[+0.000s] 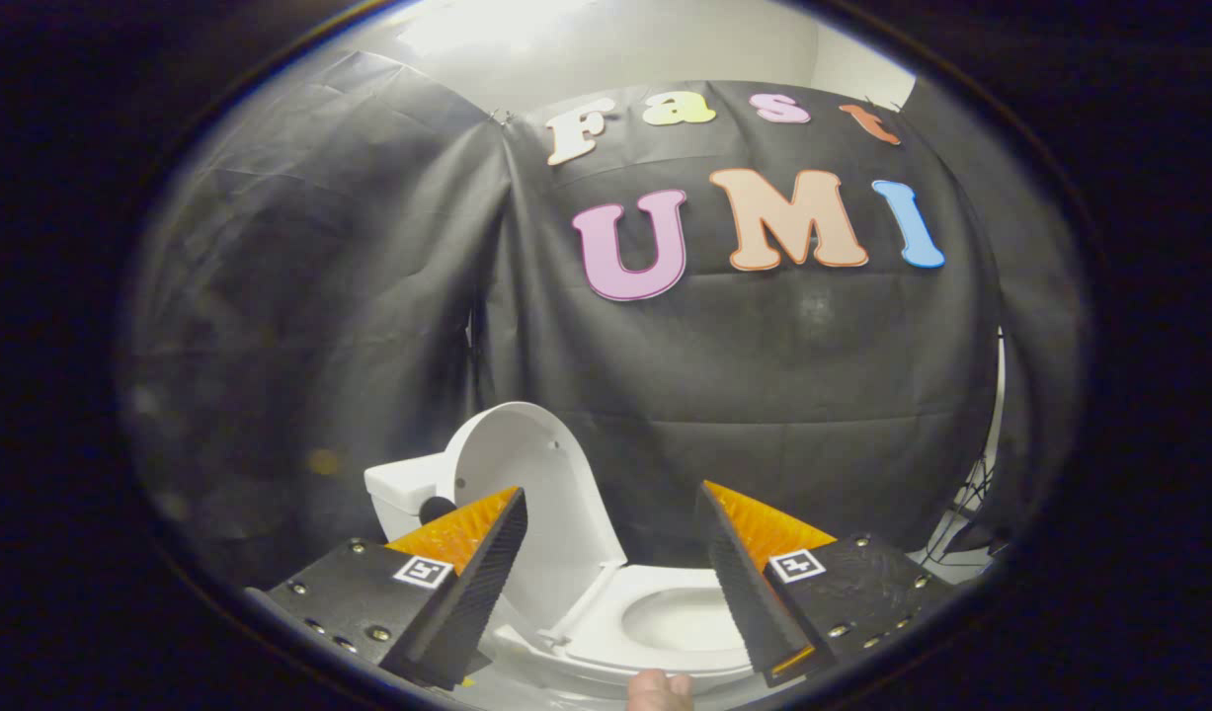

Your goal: Open the toilet lid.

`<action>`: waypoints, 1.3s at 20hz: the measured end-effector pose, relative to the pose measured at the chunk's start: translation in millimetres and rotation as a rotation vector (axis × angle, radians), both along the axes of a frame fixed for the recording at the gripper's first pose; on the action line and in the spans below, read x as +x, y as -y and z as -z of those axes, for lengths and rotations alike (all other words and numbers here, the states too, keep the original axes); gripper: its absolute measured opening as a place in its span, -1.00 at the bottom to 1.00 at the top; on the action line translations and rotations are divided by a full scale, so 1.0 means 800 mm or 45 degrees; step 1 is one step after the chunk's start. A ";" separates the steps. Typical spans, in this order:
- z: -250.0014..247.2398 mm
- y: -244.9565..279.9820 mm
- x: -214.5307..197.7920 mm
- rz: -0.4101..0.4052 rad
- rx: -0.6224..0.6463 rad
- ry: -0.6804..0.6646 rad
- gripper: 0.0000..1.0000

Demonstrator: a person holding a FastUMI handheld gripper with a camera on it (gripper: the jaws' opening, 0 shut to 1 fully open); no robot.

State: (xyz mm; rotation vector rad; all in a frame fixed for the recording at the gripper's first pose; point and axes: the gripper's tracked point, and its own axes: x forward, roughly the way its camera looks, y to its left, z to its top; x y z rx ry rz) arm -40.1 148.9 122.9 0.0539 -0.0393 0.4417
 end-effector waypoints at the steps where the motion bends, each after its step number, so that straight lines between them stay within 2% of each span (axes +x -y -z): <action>1: -0.001 0.009 0.000 0.009 -0.001 0.001 1.00; 9: -0.018 0.110 0.003 0.138 0.009 0.021 1.00; 17: -0.026 0.224 0.001 0.341 0.047 0.017 1.00; 23: 0.025 0.277 0.013 0.472 -0.078 -0.002 1.00; 26: 0.056 0.272 0.021 0.493 -0.048 -0.044 1.00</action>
